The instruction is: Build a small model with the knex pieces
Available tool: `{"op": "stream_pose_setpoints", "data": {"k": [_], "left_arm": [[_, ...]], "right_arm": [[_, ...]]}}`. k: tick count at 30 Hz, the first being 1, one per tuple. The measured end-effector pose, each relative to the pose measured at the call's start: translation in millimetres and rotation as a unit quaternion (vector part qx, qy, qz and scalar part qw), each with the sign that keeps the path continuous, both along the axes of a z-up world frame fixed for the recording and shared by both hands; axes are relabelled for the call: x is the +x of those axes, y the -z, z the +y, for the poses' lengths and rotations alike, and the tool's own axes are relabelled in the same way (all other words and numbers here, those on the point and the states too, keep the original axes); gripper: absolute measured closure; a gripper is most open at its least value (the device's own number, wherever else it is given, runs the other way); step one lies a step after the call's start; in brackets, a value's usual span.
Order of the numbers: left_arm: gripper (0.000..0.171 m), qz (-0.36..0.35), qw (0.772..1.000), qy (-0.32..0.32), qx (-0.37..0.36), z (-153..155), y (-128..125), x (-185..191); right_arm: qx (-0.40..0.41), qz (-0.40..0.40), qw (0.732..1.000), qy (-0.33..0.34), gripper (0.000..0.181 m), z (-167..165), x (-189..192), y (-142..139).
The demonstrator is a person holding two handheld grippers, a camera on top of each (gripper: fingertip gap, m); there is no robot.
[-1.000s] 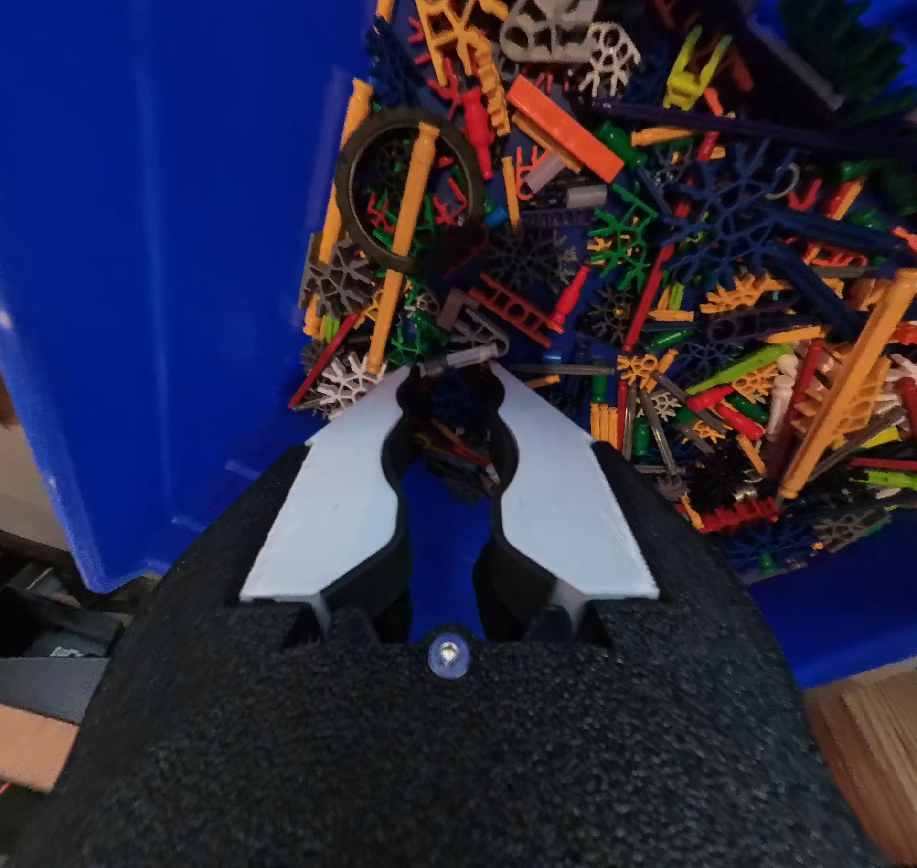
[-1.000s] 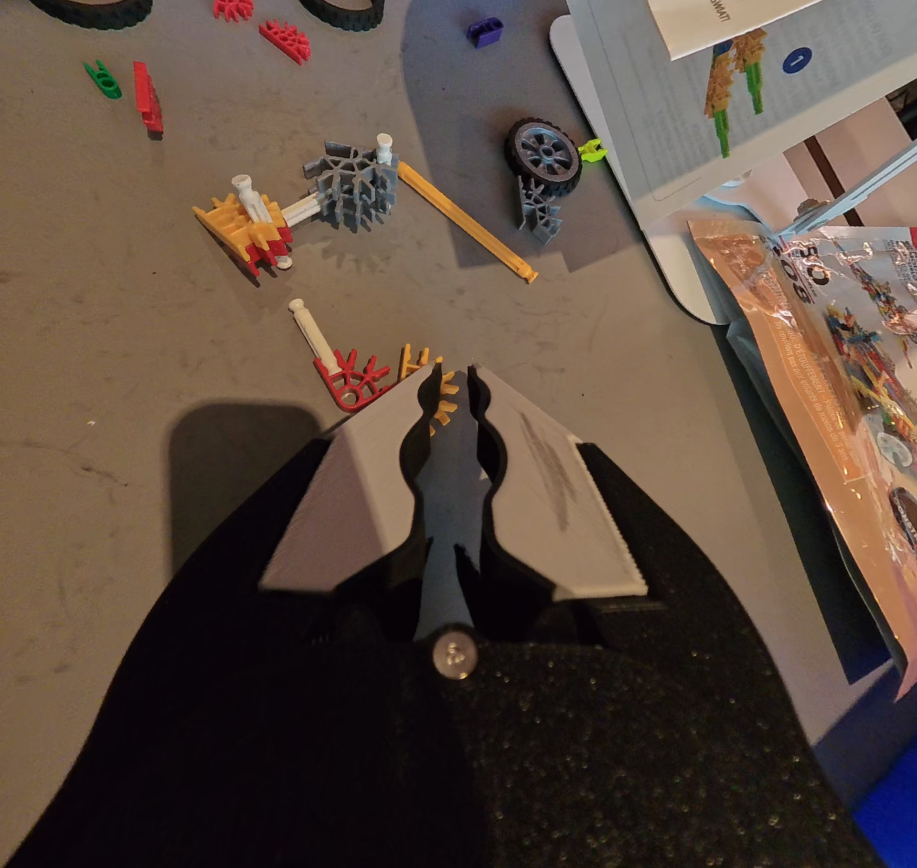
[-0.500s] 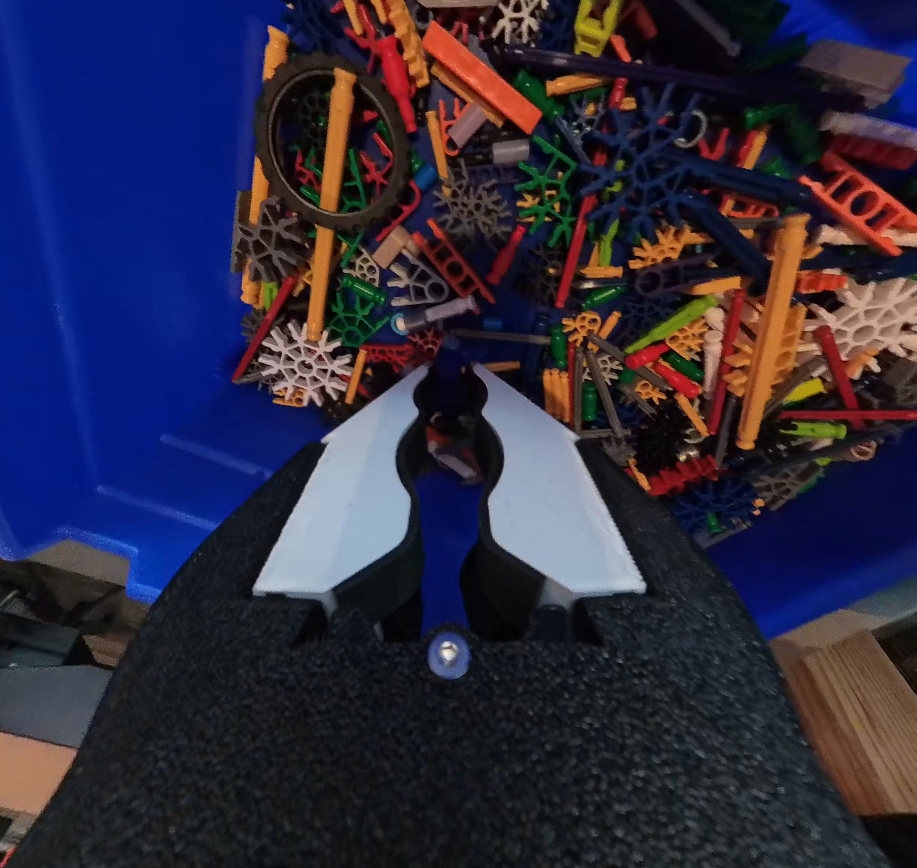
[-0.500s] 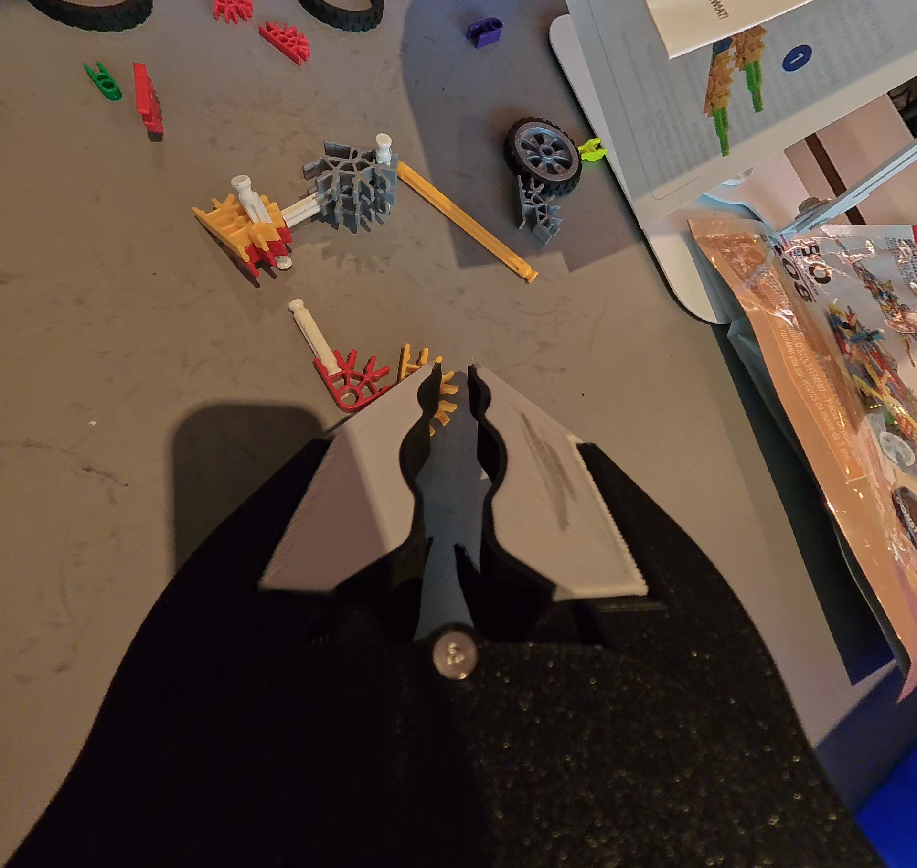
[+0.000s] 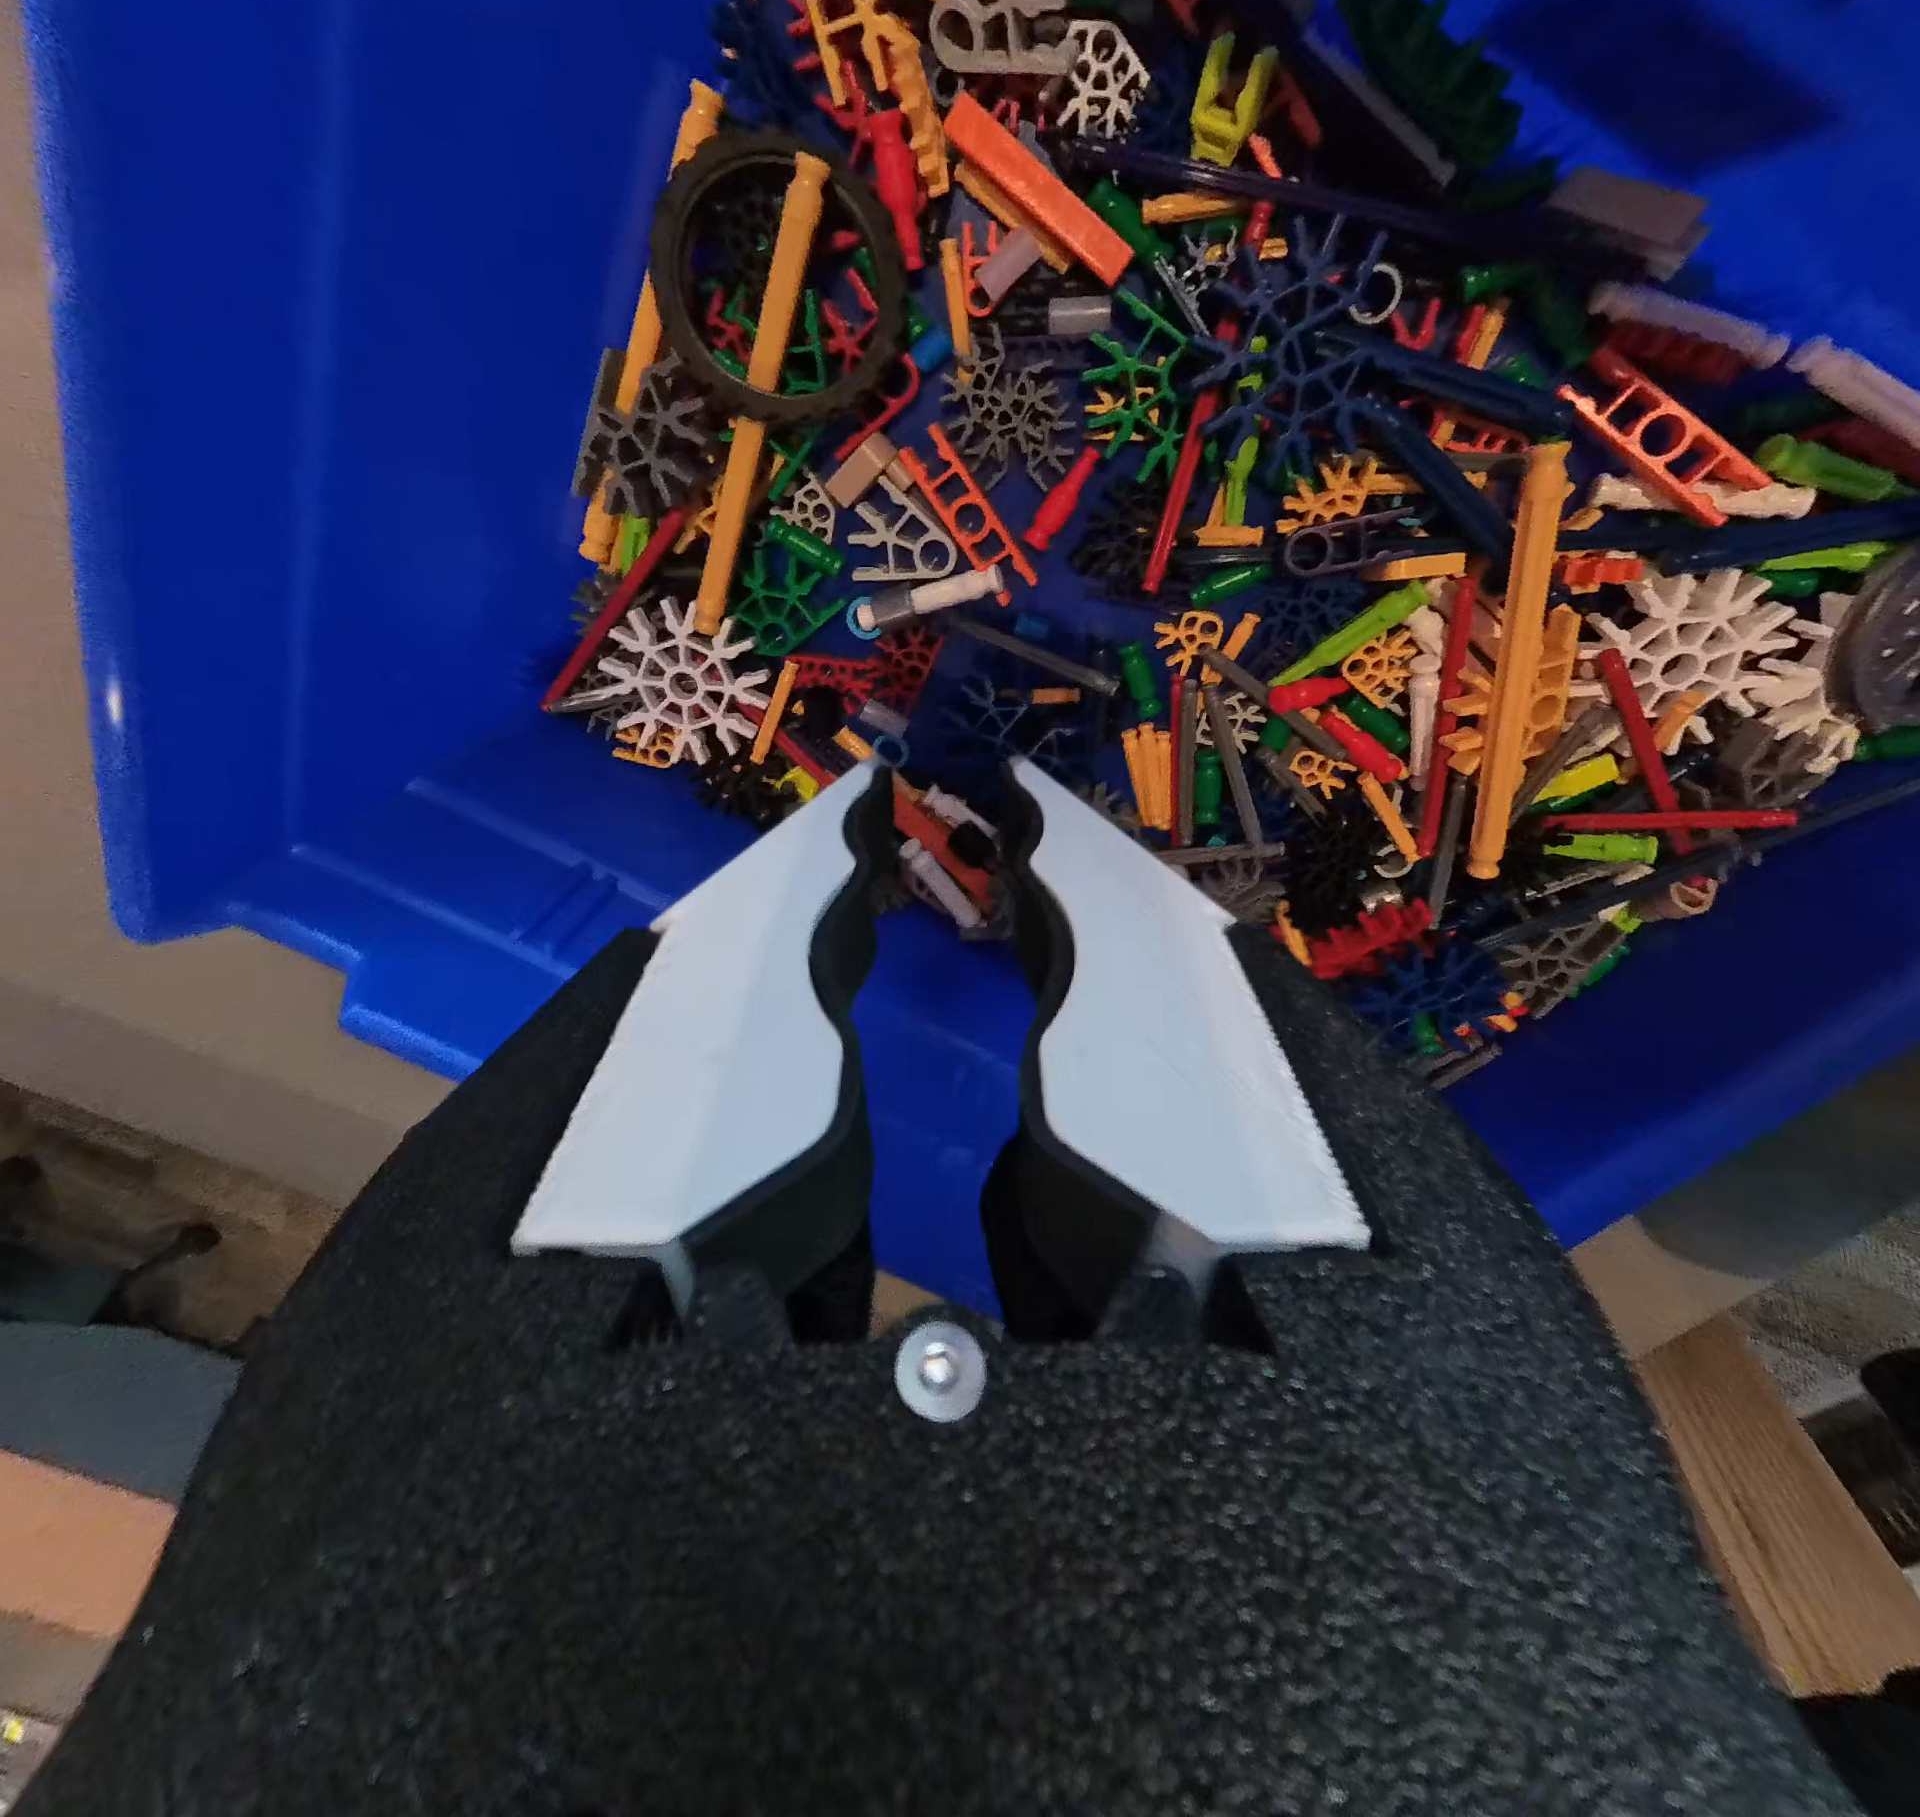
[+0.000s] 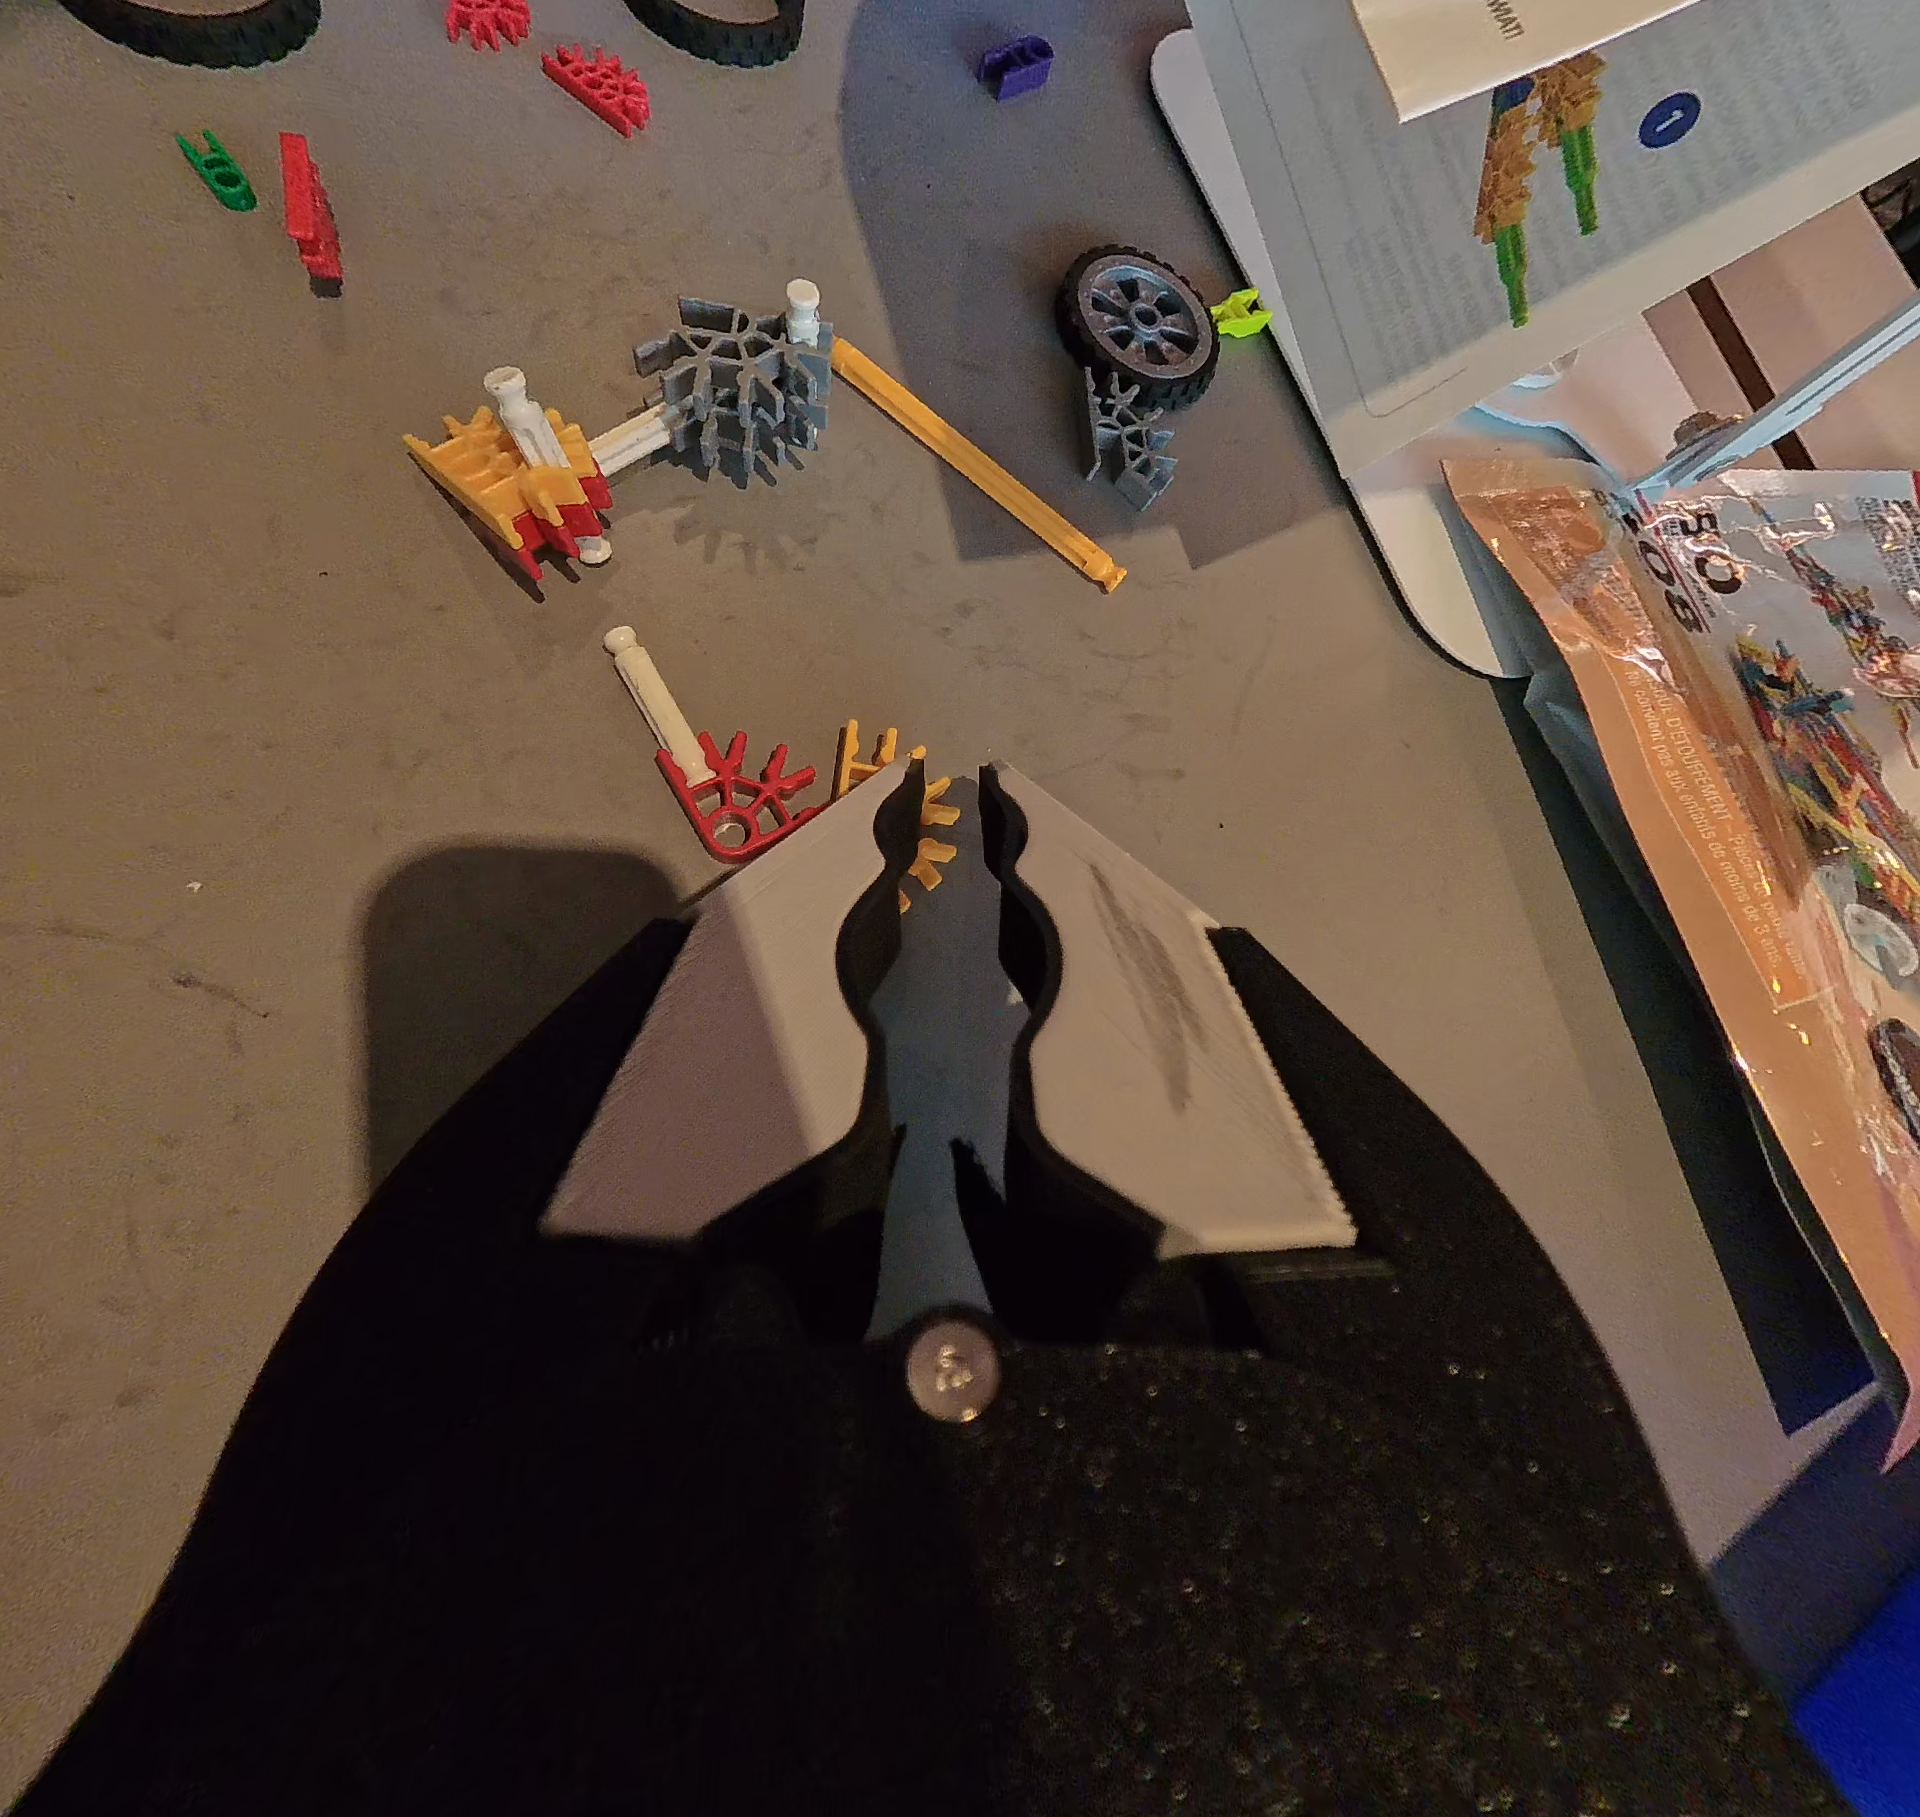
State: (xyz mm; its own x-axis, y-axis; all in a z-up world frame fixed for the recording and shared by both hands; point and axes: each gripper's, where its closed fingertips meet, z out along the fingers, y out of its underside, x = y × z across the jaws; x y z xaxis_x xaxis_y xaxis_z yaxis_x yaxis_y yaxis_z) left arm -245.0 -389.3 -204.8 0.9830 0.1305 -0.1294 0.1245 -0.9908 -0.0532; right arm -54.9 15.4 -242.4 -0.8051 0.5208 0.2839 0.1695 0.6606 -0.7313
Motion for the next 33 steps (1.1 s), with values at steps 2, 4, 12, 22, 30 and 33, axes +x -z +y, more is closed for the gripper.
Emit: {"op": "stream_pose_setpoints", "data": {"k": [2, 4, 12, 22, 30, 33], "left_arm": [[0.153, 0.007, 1.0, -0.002, -0.008, -4.2, -1.1, -2.9], [0.153, 0.013, 1.0, -0.004, -0.007, -5.2, -1.8, -5.8], [0.153, 0.045, 0.999, -0.019, -0.021, -16.4, -9.0, -20.3], [0.153, 0.032, 0.999, -0.006, -0.02, -12.5, -4.0, -14.0], [0.152, 0.005, 0.998, 0.05, 0.046, 23.4, -3.8, 6.3], [0.15, -0.006, 0.995, 0.08, 0.065, 39.2, -0.3, 13.7]], "right_arm": [[0.0, 0.0, 1.0, 0.0, 0.171, 0.1, 0.0, 0.0], [-0.001, -0.001, 1.0, 0.0, 0.171, 0.1, 0.0, 0.0], [-0.002, -0.002, 1.0, 0.001, 0.171, 0.2, -0.2, 0.0], [-0.005, -0.004, 1.0, 0.002, 0.171, 0.9, -0.6, -0.3], [-0.018, -0.011, 1.0, 0.019, 0.17, 5.6, -5.2, -2.0], [-0.02, -0.012, 0.999, 0.028, 0.169, 8.0, -7.8, -2.2]]}}
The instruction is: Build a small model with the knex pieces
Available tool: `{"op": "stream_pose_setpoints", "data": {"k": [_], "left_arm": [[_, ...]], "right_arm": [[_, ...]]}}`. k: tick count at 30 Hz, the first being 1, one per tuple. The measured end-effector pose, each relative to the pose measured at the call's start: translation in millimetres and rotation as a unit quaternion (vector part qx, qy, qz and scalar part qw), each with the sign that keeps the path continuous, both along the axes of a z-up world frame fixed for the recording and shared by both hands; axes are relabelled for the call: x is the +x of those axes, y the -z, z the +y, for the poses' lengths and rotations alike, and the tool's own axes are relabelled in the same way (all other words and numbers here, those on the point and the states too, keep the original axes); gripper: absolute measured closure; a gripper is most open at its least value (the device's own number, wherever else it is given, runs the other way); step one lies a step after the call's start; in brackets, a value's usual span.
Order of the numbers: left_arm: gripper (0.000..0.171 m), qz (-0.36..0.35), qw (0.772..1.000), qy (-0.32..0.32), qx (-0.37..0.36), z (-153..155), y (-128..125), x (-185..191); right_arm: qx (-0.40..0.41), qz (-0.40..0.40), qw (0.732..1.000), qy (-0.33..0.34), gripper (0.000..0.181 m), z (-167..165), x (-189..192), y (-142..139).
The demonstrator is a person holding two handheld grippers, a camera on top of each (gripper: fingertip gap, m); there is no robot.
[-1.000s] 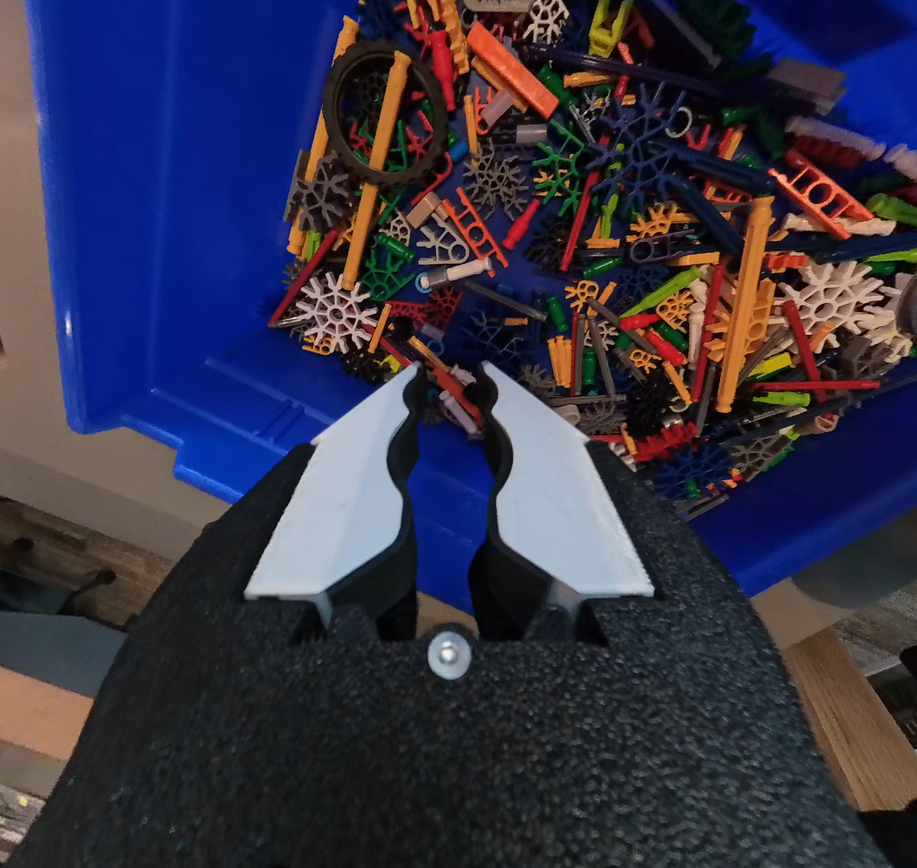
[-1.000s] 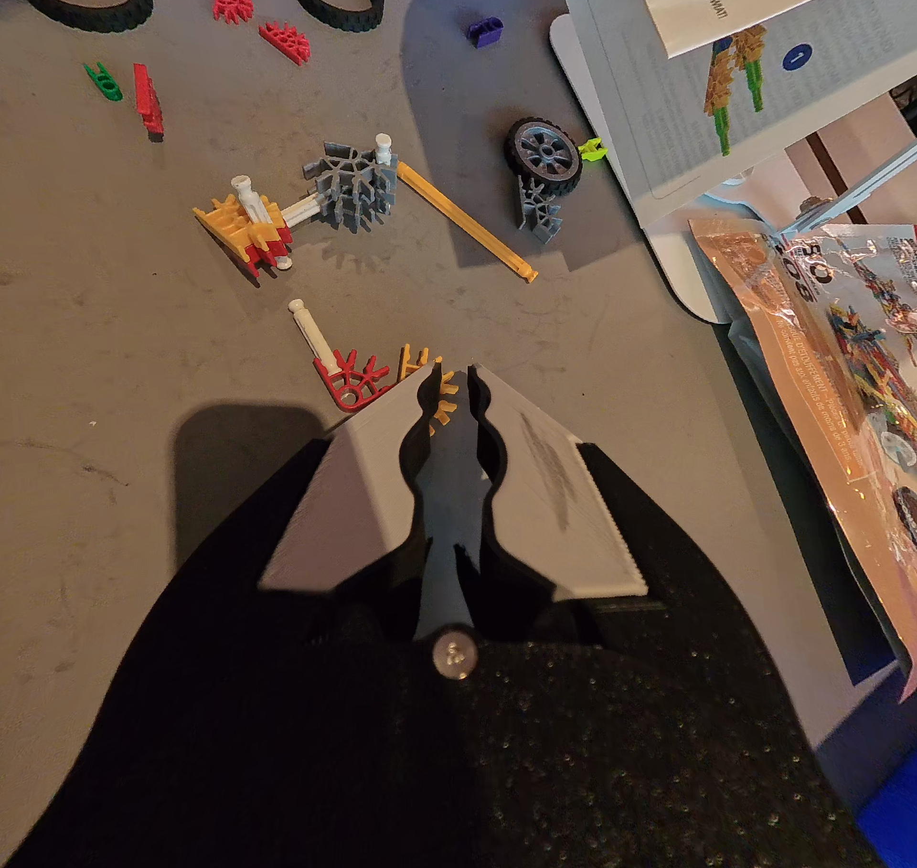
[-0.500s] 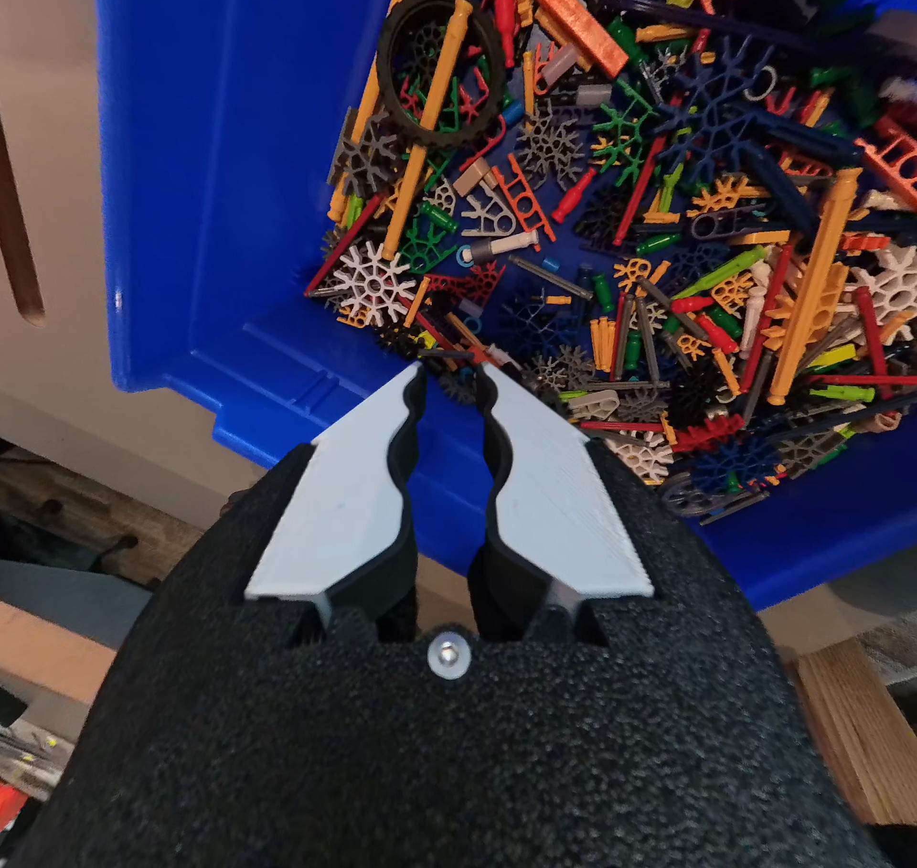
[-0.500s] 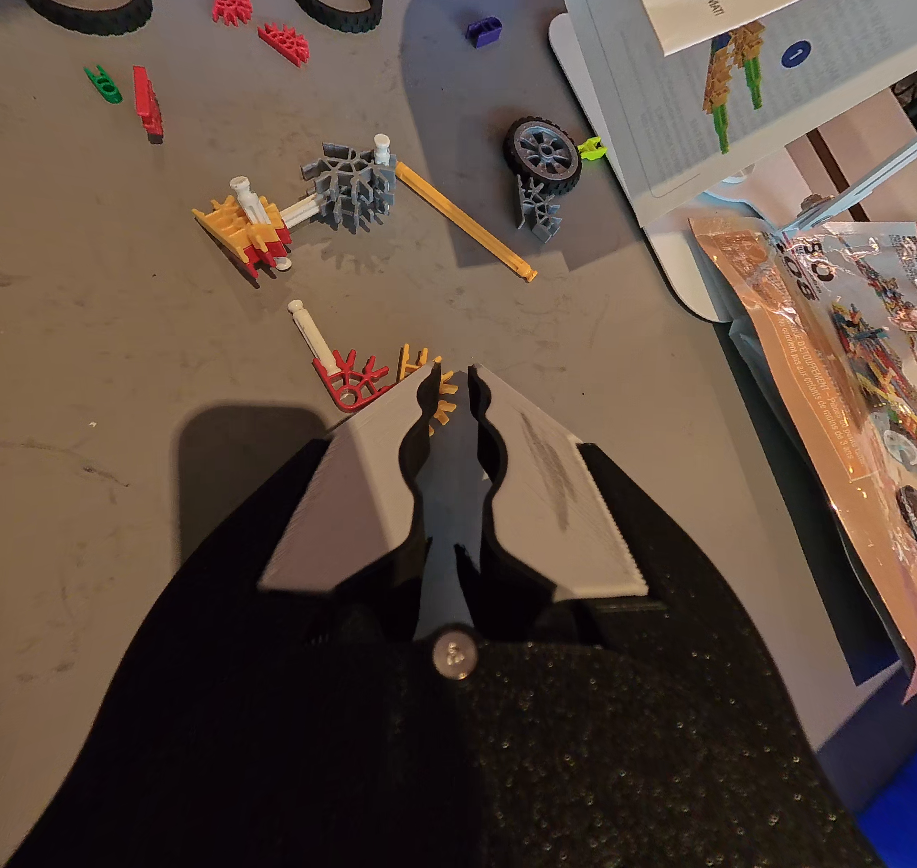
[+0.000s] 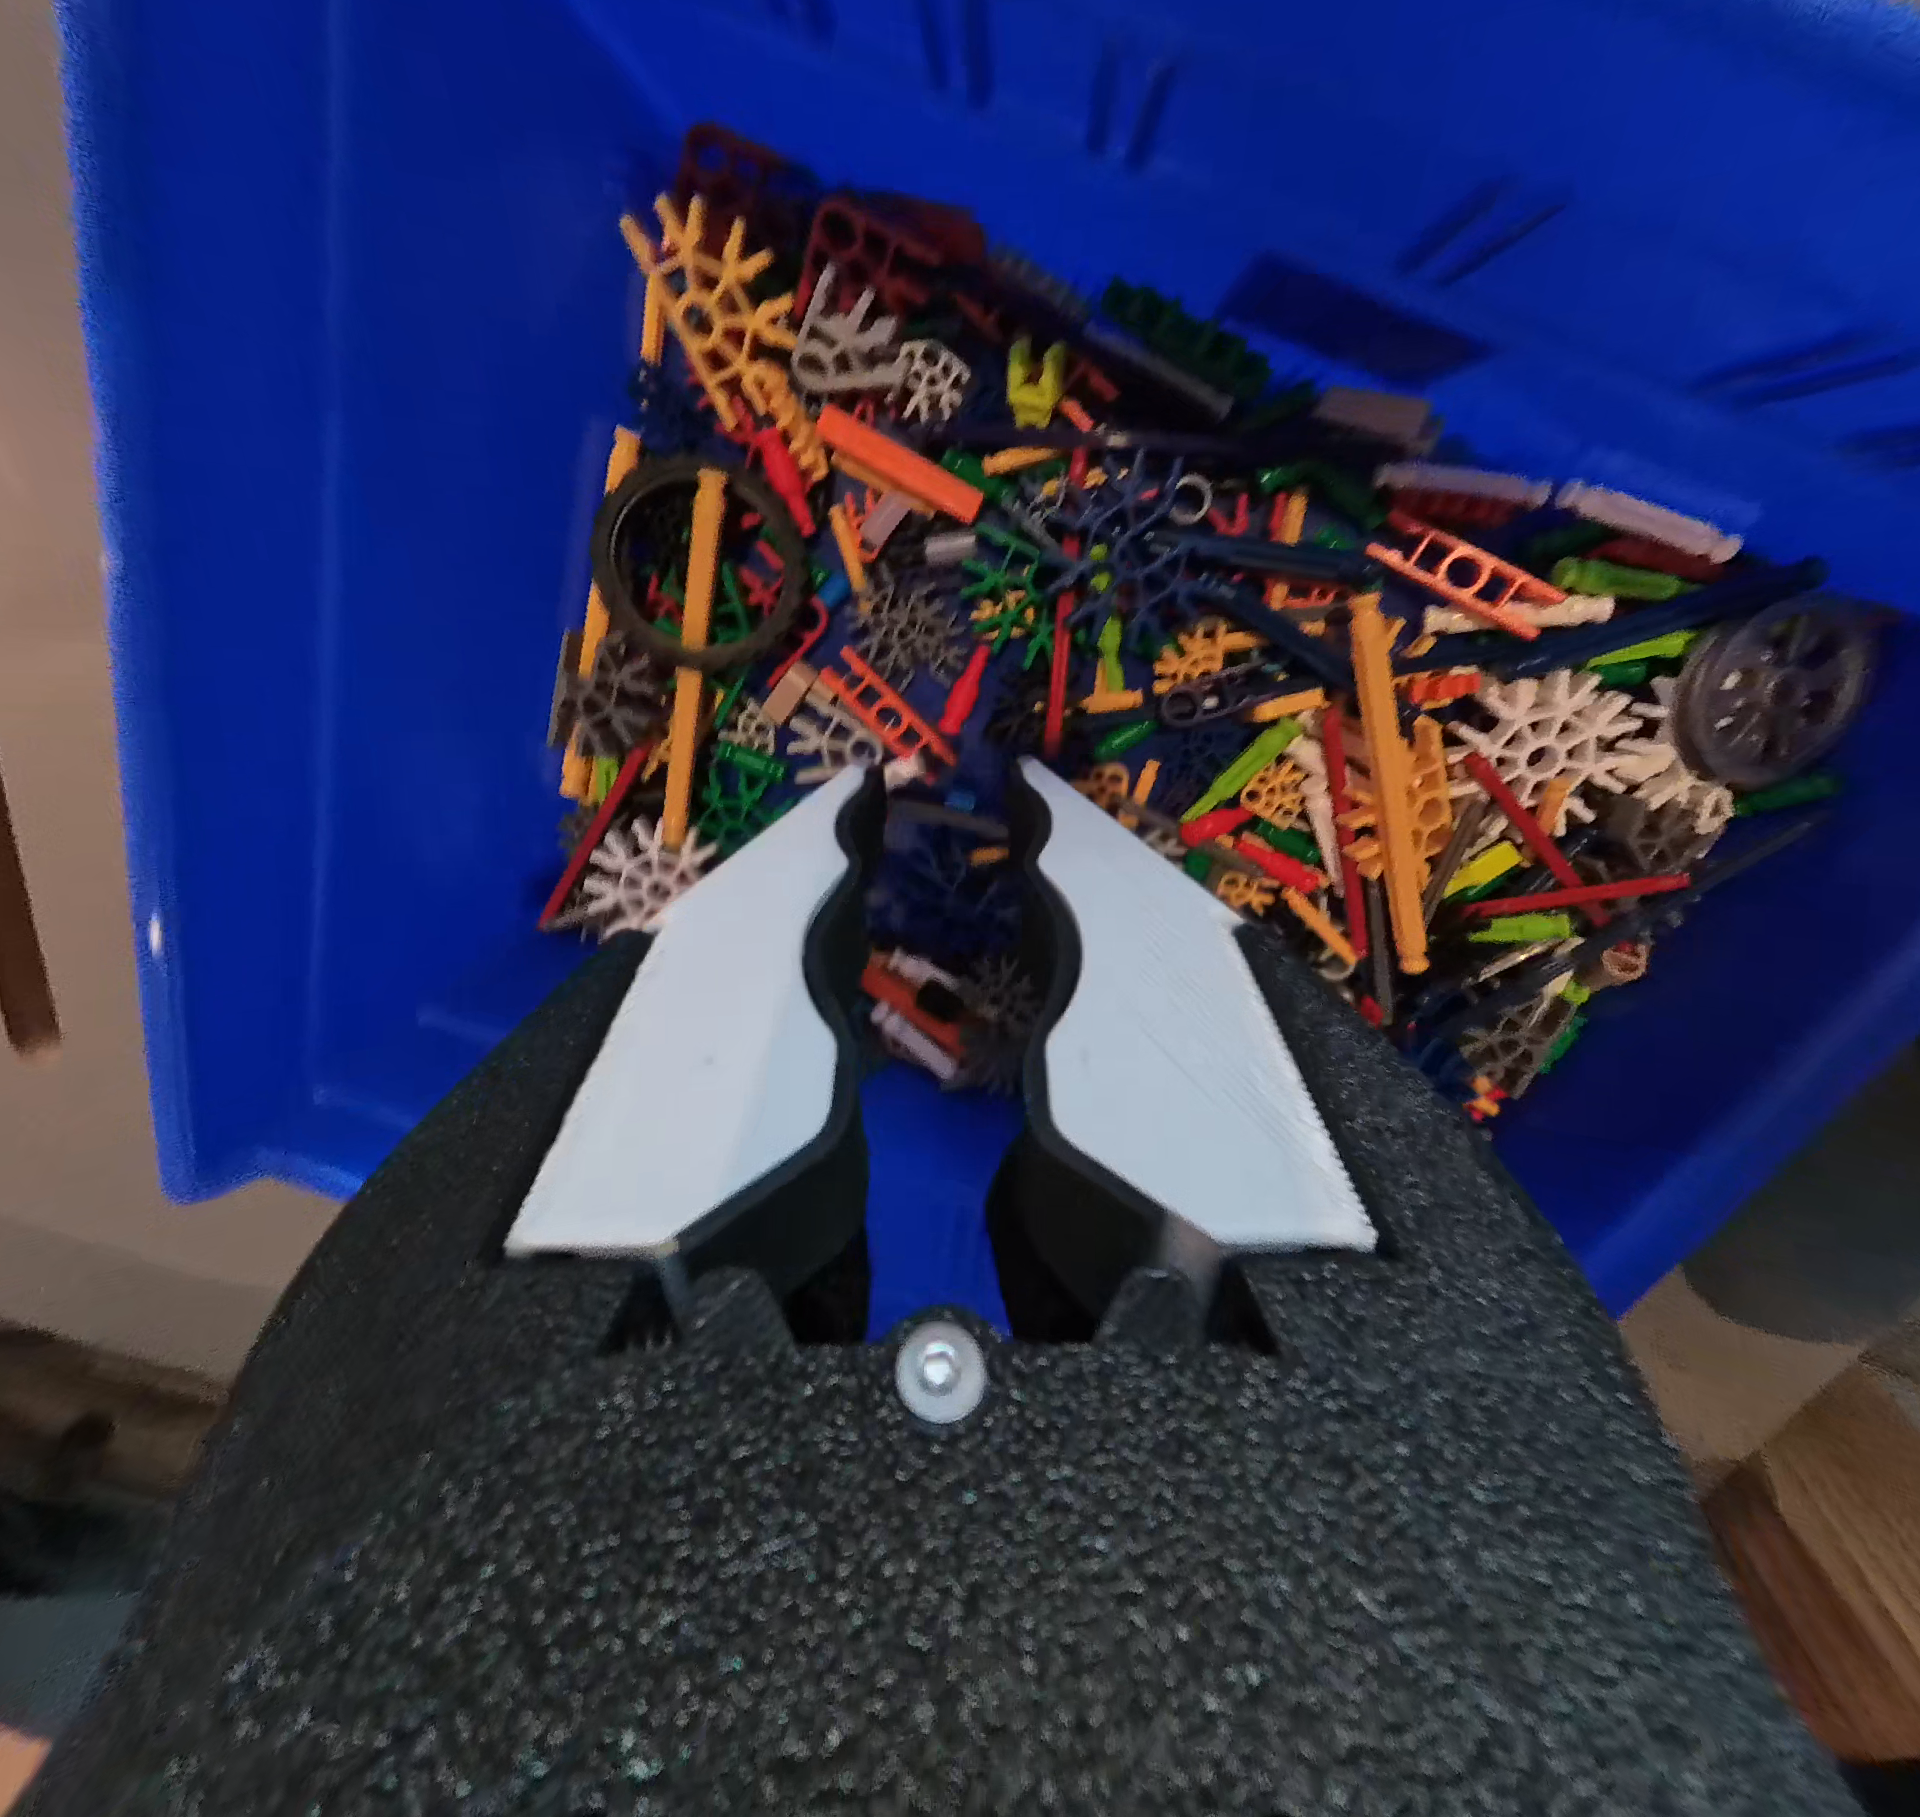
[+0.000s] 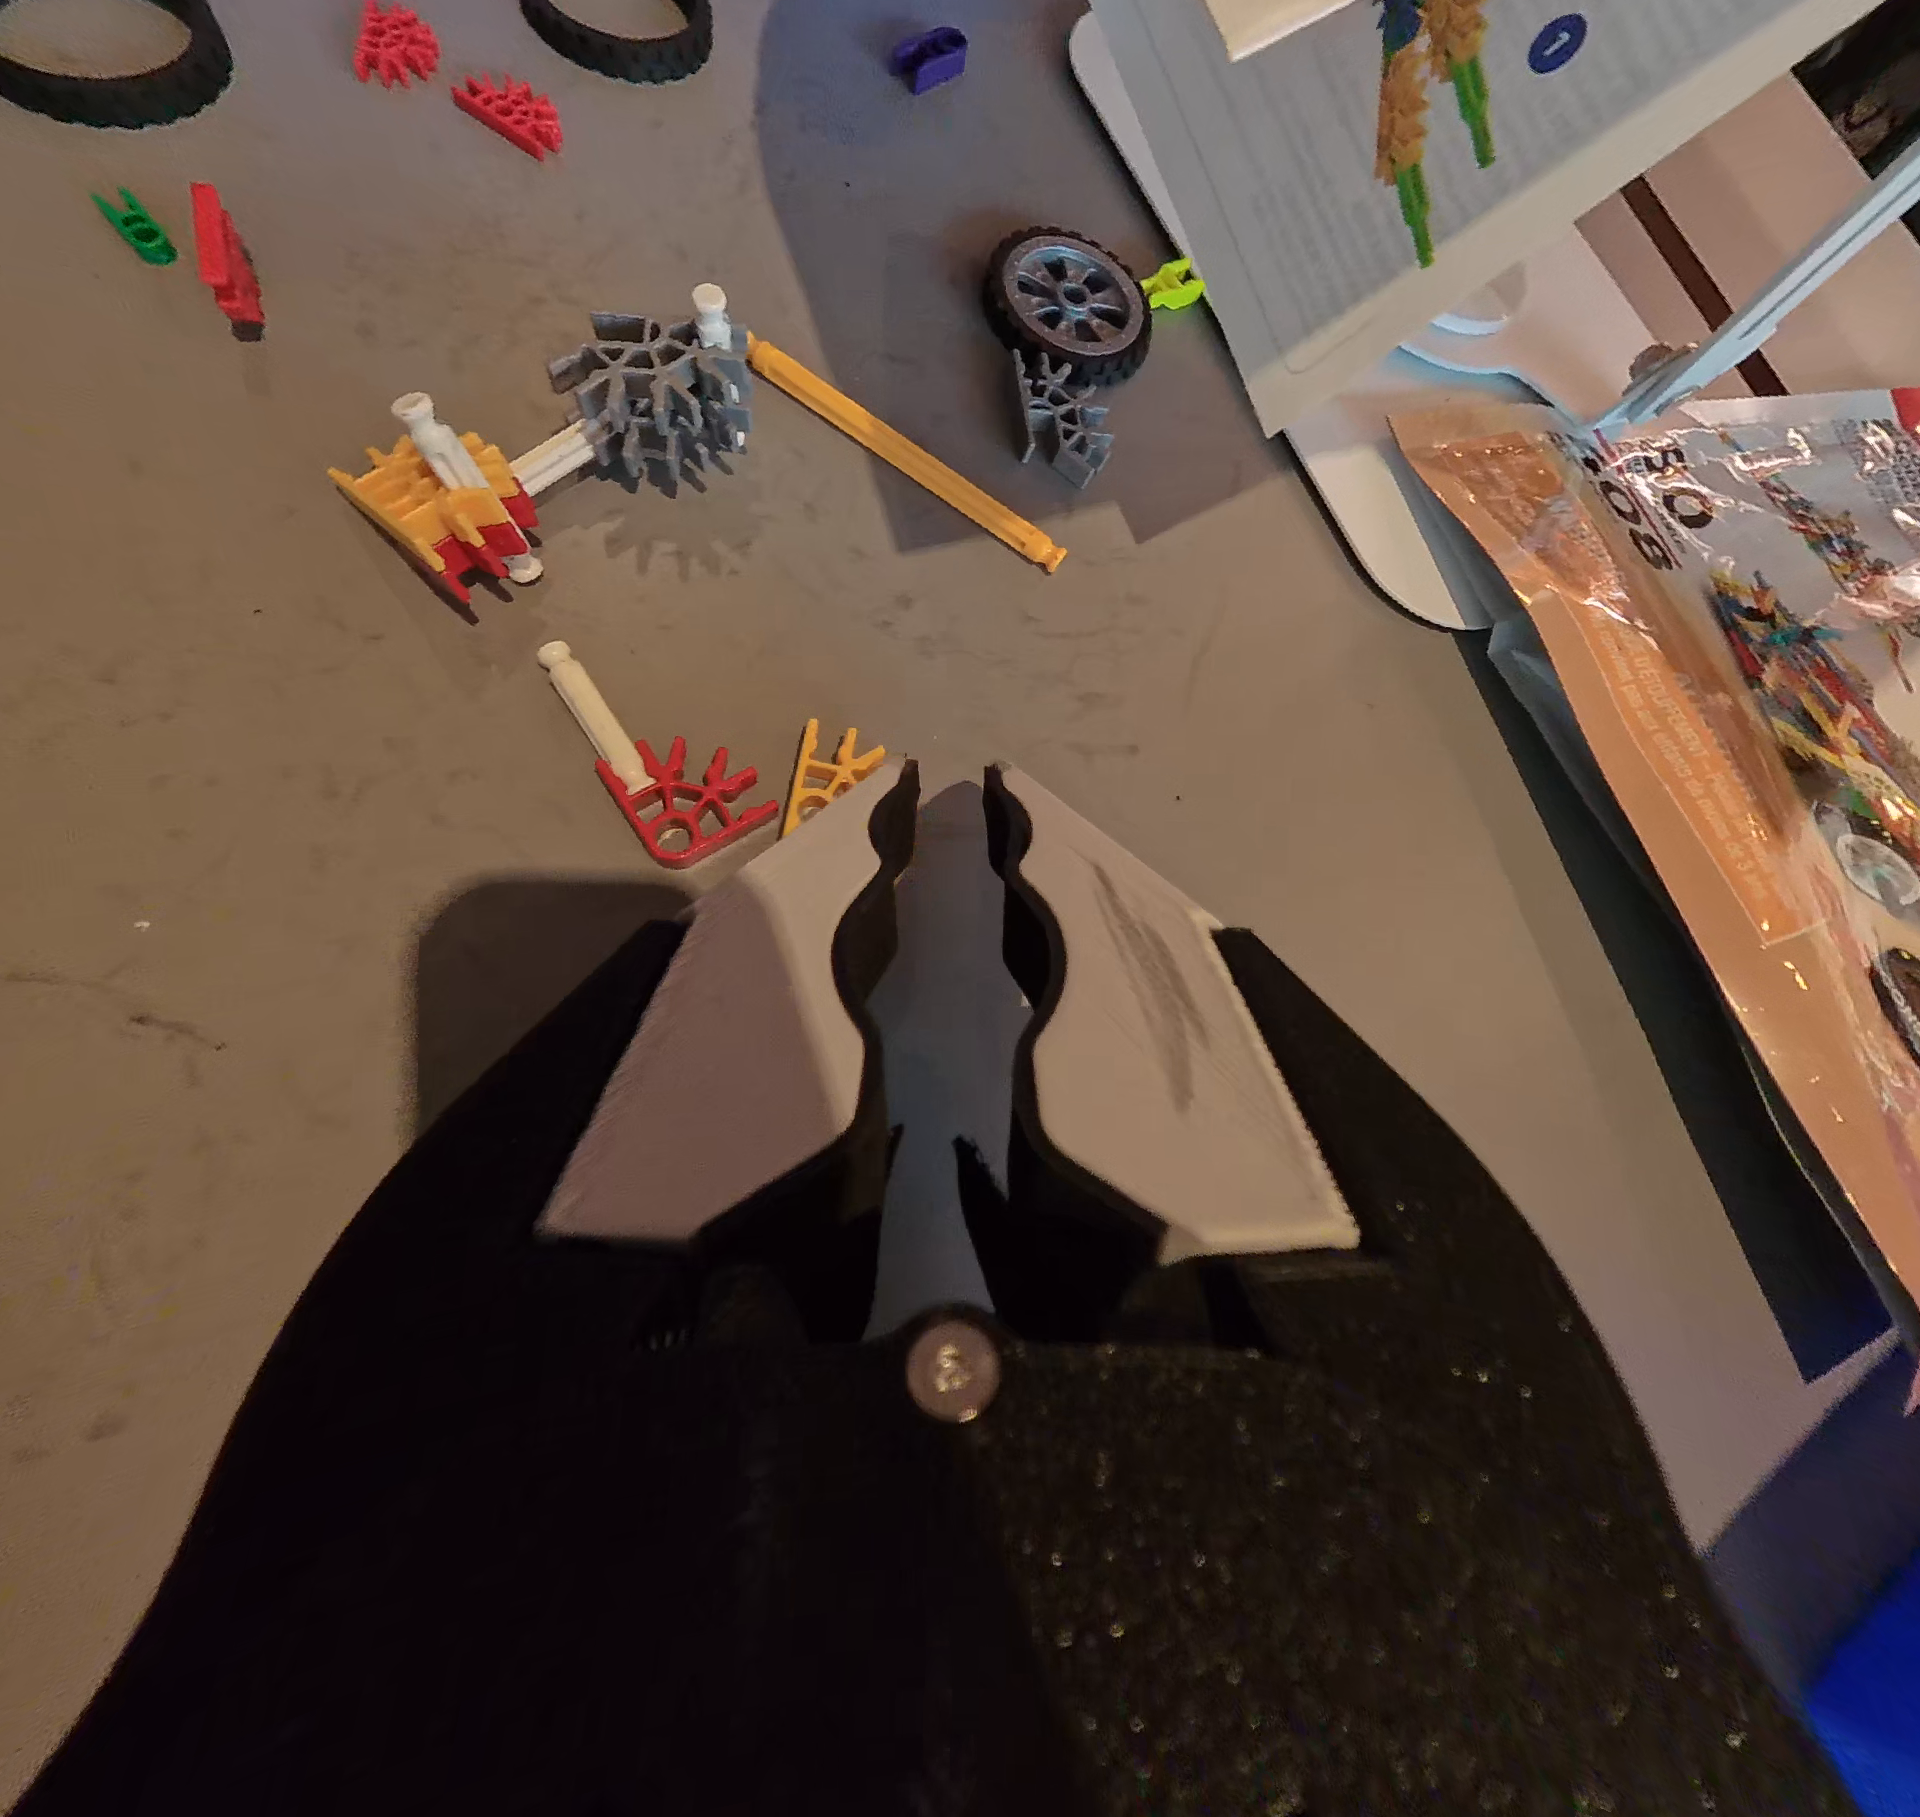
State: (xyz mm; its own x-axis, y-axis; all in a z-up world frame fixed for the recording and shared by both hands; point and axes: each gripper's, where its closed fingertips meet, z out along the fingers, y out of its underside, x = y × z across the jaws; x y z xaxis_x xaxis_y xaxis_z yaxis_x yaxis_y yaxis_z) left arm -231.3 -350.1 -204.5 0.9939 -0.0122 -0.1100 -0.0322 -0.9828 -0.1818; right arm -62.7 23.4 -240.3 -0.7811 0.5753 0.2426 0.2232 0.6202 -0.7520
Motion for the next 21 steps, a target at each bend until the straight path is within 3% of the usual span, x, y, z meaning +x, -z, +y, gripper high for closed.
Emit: {"op": "stream_pose_setpoints", "data": {"k": [9, 14, 21], "left_arm": [[0.137, -0.067, 0.996, 0.042, 0.045, 34.9, 21.1, 31.8], [0.129, -0.071, 0.996, 0.033, 0.039, 34.3, 33.0, 36.8], [0.134, -0.062, 0.997, 0.023, 0.038, 32.1, 35.7, 30.7]], "right_arm": [[-0.007, -0.012, 1.0, 0.021, 0.169, 4.7, -5.7, 0.8], [-0.01, -0.017, 0.999, 0.027, 0.169, 5.9, -7.3, 1.3], [-0.01, -0.019, 0.999, 0.028, 0.169, 6.2, -7.7, 1.9]]}}
